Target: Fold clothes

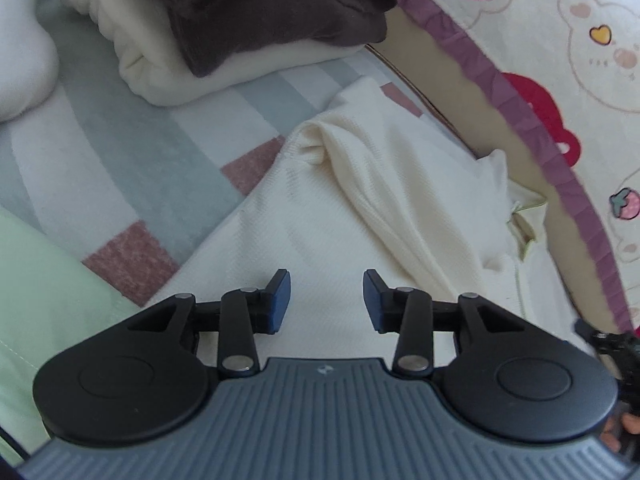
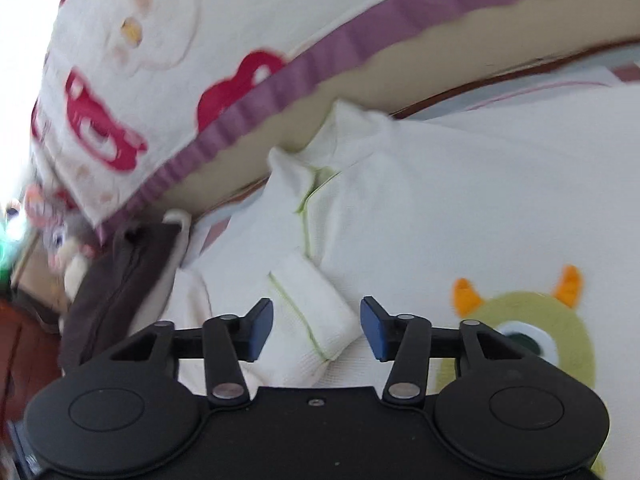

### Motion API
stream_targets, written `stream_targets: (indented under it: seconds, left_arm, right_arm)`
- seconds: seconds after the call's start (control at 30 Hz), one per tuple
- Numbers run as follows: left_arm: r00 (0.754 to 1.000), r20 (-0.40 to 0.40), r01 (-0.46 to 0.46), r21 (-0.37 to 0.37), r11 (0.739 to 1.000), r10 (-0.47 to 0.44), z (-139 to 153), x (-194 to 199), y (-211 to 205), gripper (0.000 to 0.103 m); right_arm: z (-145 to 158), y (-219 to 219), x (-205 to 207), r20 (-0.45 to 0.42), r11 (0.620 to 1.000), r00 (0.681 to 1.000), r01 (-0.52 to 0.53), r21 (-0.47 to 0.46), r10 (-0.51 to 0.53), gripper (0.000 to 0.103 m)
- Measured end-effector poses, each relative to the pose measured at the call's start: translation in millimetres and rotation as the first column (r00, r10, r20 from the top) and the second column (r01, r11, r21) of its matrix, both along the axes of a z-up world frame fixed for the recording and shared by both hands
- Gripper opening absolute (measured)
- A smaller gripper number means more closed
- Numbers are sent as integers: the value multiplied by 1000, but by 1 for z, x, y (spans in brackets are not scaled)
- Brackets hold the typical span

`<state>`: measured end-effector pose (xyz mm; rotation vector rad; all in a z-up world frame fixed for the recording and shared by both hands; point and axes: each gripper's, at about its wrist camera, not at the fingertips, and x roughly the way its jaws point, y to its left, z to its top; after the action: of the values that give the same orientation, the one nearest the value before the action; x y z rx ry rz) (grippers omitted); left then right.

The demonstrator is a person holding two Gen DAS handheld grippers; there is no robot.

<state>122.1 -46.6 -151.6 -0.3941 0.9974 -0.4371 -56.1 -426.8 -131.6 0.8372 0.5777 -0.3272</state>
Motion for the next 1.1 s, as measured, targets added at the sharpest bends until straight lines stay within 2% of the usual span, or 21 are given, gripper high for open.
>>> stream_targets:
  seconds: [0.07,0.17,0.2,0.23,0.3,0.33,0.4,0.47,0.5,0.53,0.57,0.63,0.73,0.77,0.8,0.9,1.03,1.1]
  left_arm:
    - [1000,8,6,-4,1000,-5,2,-1,-1,39]
    - [1000,14,16,-3,1000,-16,6,-2,-5,41]
    - [1000,15,21,1,1000,-21,6,-3,-6,41]
    - [1000,18,26,11,1000,-26,7,-3,-9,41]
    - [999,25,36,30,999,-37,8,-3,-13,41]
    - [999,34,39,36,999,-40,9,-4,-15,41]
    - [998,51,31,35,999,-32,11,-5,-15,41]
    - [998,57,17,25,1000,-19,11,-3,-15,41]
    - [998,60,11,22,1000,-13,11,-2,-15,41]
    - [998,59,9,21,1000,-10,9,-2,-15,41]
    - [998,55,7,23,1000,-9,8,-1,-15,41]
    - [999,44,10,29,1000,-12,7,-1,-16,41]
    - [999,37,14,38,999,-16,6,-1,-16,41]
    - [999,42,18,39,999,-20,7,0,-17,42]
    - [999,46,25,31,999,-27,6,3,-18,42]
    - [998,36,46,-34,998,-44,2,16,-29,46]
    - [1000,-18,6,-169,986,-9,-13,35,-42,54]
    - [1000,-13,2,-160,987,-4,-19,42,-53,54]
  right_arm:
    - [-6,5,10,-49,1000,999,-9,-24,8,62]
    - [-16,15,27,-82,993,995,-64,-96,56,61]
    - [-18,20,34,-100,982,989,-121,-144,108,41]
    - [-18,26,42,-126,963,979,-183,-200,160,22]
    - [-1,37,43,-117,906,973,-229,-357,200,19]
    - [14,40,37,-76,879,979,-206,-430,192,18]
    - [48,45,10,15,825,993,-92,-558,121,18]
    - [68,52,-21,54,752,998,13,-659,30,18]
    - [71,53,-33,44,724,999,45,-689,-20,19]
    - [63,49,-40,6,733,999,39,-679,-48,20]
    - [53,45,-44,-42,758,997,22,-652,-65,21]
    - [31,33,-51,-126,818,988,-3,-576,-85,28]
    - [3,10,-51,-176,923,981,12,-385,-86,34]
    - [0,5,-53,-174,938,981,26,-346,-91,37]
    - [-1,2,-55,-164,947,981,43,-320,-100,45]
    - [-4,-6,-63,-135,963,982,96,-252,-133,55]
    - [-15,-19,-77,-136,971,971,174,-166,-197,56]
    - [-19,-26,-79,-108,972,971,201,-121,-214,56]
